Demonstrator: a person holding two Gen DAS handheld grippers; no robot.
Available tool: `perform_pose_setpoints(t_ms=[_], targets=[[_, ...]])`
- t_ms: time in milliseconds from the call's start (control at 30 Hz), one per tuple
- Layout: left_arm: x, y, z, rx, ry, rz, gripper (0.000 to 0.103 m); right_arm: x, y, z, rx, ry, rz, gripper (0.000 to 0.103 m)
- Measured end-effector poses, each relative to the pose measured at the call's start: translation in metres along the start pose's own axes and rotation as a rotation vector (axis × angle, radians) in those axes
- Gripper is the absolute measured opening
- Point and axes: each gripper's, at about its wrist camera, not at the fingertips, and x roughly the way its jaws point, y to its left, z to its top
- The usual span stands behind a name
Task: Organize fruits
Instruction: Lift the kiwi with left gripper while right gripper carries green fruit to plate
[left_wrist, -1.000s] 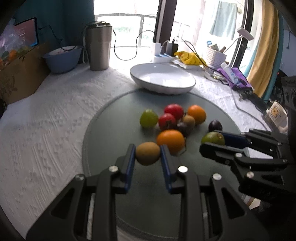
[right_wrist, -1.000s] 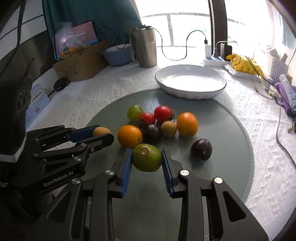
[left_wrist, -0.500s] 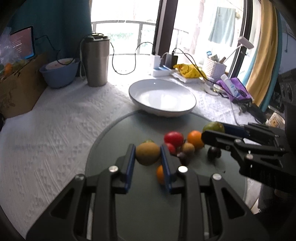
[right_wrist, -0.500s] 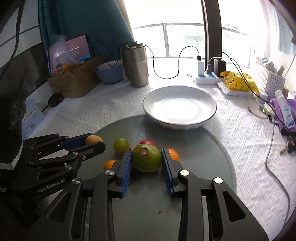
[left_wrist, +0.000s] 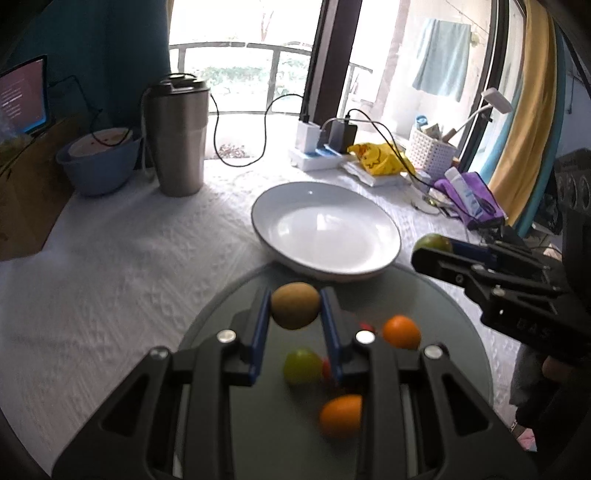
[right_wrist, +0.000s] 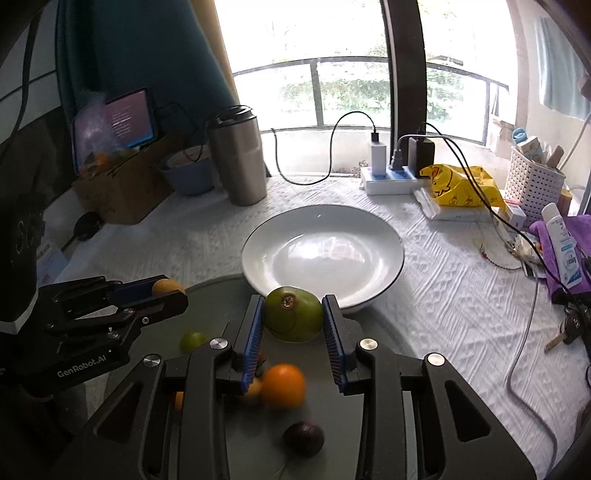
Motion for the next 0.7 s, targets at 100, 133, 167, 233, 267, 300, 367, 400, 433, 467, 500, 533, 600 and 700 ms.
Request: perform_pose_setpoints(t_ms=[100,133,167,233,267,300,367,400,433,467,500,533,600,700], targets=[[0.009,0.002,0.011,-0.006,-0.002,-0.013,0.028,0.008,-0.007,0.008,0.001,-0.006,-0.005,0.034],[0.013,0.002,0.015,-0.009,-0.003,-0.021,0.028,0.01,-0.009,0.01,0.002,-0.009,-0.006,0.034],[0.016,0.002,0.018,-0.008,-0.004,-0.024,0.028,0.012,-0.011,0.012,0.001,-0.012,-0.007,0.034],[0.022,0.001,0.025,-0.003,-0.006,-0.03,0.028,0.017,-0.015,0.017,-0.001,-0.016,-0.01,0.034],[0.026,0.001,0.027,-0.002,-0.004,-0.034,0.028,0.02,-0.017,0.019,-0.001,-0.018,-0.011,0.034],[0.03,0.002,0.031,-0.006,-0.002,-0.041,0.028,0.023,-0.019,0.021,0.0,-0.019,-0.011,0.034],[0.037,0.002,0.035,-0.007,0.003,-0.049,0.028,0.028,-0.023,0.025,0.002,-0.019,-0.015,0.034],[0.04,0.002,0.038,-0.007,0.005,-0.051,0.028,0.031,-0.025,0.027,0.002,-0.019,-0.017,0.034],[0.045,0.002,0.041,-0.005,0.006,-0.052,0.028,0.033,-0.026,0.029,0.002,-0.018,-0.019,0.034],[0.048,0.002,0.044,-0.004,0.008,-0.055,0.028,0.036,-0.028,0.031,0.003,-0.017,-0.021,0.034],[0.053,0.003,0.047,-0.002,0.012,-0.06,0.028,0.039,-0.029,0.033,0.004,-0.015,-0.021,0.034],[0.057,0.004,0.049,-0.001,0.017,-0.064,0.028,0.043,-0.031,0.035,0.006,-0.011,-0.02,0.034],[0.065,0.004,0.053,0.0,0.029,-0.065,0.028,0.052,-0.034,0.038,0.008,-0.001,-0.018,0.034],[0.08,0.006,0.057,-0.002,0.05,-0.069,0.028,0.068,-0.037,0.042,0.01,0.028,-0.005,0.034]])
